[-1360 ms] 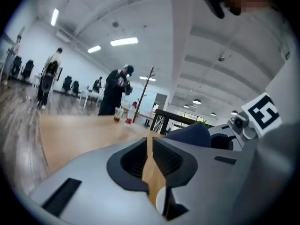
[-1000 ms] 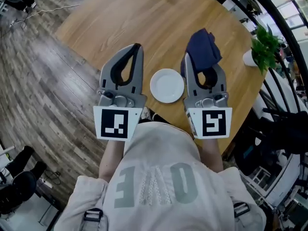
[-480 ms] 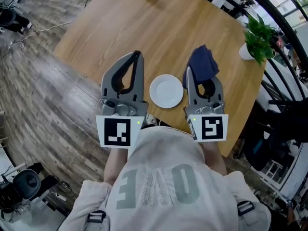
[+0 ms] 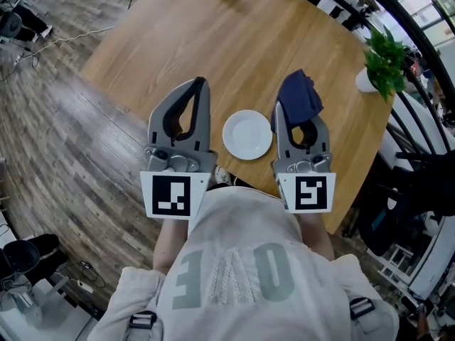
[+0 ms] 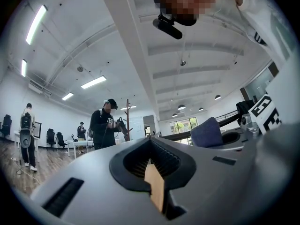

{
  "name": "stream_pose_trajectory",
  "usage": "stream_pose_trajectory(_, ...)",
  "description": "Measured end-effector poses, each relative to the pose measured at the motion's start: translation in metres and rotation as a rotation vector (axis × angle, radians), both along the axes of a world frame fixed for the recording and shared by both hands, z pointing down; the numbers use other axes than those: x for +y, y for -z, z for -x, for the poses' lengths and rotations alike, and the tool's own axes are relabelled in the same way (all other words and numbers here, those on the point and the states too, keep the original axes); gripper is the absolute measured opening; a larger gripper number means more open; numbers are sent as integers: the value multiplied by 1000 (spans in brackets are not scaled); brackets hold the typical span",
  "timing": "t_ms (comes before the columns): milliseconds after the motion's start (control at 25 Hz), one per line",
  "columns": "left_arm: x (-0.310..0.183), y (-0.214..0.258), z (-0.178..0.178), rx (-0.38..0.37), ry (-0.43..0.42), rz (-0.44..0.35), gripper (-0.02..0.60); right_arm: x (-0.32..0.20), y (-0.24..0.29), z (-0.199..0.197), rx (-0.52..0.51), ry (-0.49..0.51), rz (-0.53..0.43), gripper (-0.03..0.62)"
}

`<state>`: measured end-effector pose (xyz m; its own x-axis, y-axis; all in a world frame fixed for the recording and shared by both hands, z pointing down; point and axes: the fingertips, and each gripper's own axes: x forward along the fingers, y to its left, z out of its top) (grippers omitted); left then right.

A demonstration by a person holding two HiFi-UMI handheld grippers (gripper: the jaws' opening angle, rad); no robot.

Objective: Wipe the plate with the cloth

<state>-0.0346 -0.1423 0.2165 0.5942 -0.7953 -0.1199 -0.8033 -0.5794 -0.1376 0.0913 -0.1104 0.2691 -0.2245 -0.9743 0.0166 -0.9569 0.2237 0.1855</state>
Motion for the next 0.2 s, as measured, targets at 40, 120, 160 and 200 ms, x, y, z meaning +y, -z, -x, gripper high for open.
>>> stream_pose_trajectory(40, 0, 0, 1, 0, 1, 3, 8, 0, 1, 2, -2, 3, 0, 57)
stream_pose_trajectory(120, 0, -1, 3, 0, 3, 6, 8, 0, 1, 6, 5, 12, 2, 57)
stream_pose_trajectory(160, 0, -1, 3, 2, 4, 7, 8, 0, 0, 7, 11, 16, 3, 57)
stream_pose_trajectory(200, 0, -1, 4, 4, 5, 7, 8, 0, 0, 9, 18, 21, 5, 57)
